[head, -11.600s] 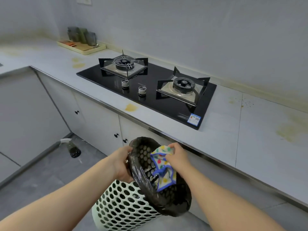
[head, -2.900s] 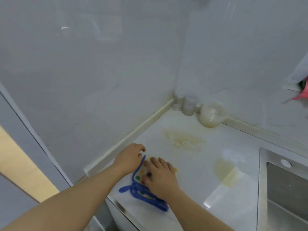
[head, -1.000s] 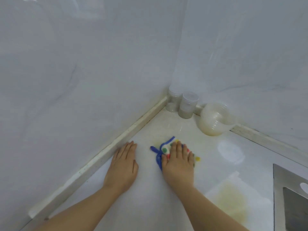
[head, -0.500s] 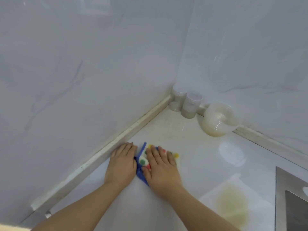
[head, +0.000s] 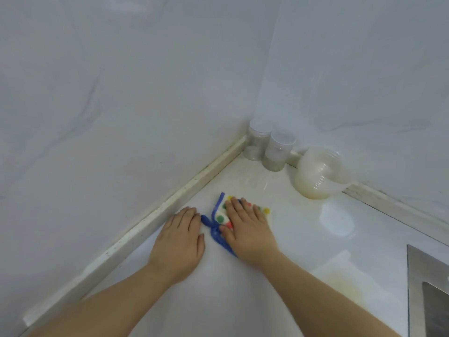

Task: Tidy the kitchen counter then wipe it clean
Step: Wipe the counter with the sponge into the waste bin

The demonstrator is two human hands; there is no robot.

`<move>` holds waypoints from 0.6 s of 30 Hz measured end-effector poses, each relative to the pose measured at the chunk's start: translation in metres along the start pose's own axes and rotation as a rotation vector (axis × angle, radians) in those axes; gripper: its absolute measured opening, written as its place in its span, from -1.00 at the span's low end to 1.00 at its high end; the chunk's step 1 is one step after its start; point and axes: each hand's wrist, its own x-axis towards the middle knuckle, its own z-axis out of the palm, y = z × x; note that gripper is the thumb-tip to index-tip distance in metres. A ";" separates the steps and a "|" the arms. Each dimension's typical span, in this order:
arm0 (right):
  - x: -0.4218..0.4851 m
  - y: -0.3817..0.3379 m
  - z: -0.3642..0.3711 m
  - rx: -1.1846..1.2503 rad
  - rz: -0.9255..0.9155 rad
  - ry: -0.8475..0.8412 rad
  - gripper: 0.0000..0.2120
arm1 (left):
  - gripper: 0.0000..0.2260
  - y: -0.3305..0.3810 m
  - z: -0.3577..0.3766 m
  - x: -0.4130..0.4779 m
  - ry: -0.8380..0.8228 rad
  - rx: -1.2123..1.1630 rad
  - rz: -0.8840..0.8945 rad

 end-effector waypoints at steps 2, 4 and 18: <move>0.013 0.033 -0.003 -0.086 0.111 0.071 -0.41 | -0.56 -0.002 0.001 0.000 0.017 -0.002 -0.011; 0.020 0.054 -0.007 -0.038 0.442 0.135 -0.44 | -0.55 -0.002 -0.001 0.002 0.018 0.009 -0.015; 0.053 0.023 -0.015 0.021 0.317 0.078 -0.40 | -0.46 -0.003 0.001 0.004 -0.014 0.019 -0.058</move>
